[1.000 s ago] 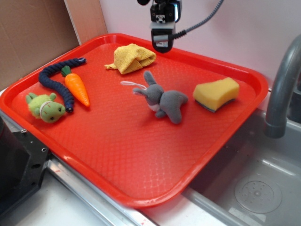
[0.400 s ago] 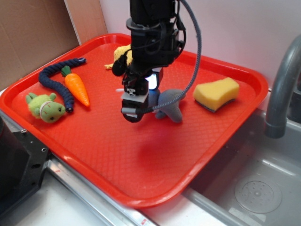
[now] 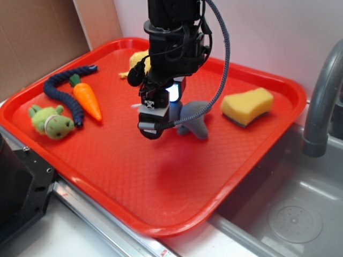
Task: Grab the gray animal.
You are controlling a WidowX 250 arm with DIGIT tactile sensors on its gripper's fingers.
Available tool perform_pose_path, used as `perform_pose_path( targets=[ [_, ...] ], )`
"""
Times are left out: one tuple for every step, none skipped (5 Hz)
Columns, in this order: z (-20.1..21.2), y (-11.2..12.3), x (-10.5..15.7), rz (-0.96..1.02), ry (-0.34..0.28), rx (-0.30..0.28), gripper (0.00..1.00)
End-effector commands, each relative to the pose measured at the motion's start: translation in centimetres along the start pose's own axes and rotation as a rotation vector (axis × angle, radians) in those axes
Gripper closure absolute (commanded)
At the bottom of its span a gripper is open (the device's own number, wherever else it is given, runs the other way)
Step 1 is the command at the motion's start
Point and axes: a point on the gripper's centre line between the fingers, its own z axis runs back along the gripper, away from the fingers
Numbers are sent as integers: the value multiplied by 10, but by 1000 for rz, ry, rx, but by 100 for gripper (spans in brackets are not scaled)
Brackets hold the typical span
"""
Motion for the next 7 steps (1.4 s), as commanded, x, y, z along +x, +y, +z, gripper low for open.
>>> perform_pose_path(
  targets=[
    [-13,-10,14,-9,23,42,0],
    [-27,-14,20,-13,65,-5,0],
    [-36,-17,18,0,126,-35,0],
    [-36,-26,13,36,118,-52,100],
    [-23,-35,11,96,81,-68,100],
    [-1,-41,10,185,66,-39,100],
    [12,-43,-11,272,8,-5,100]
  ],
)
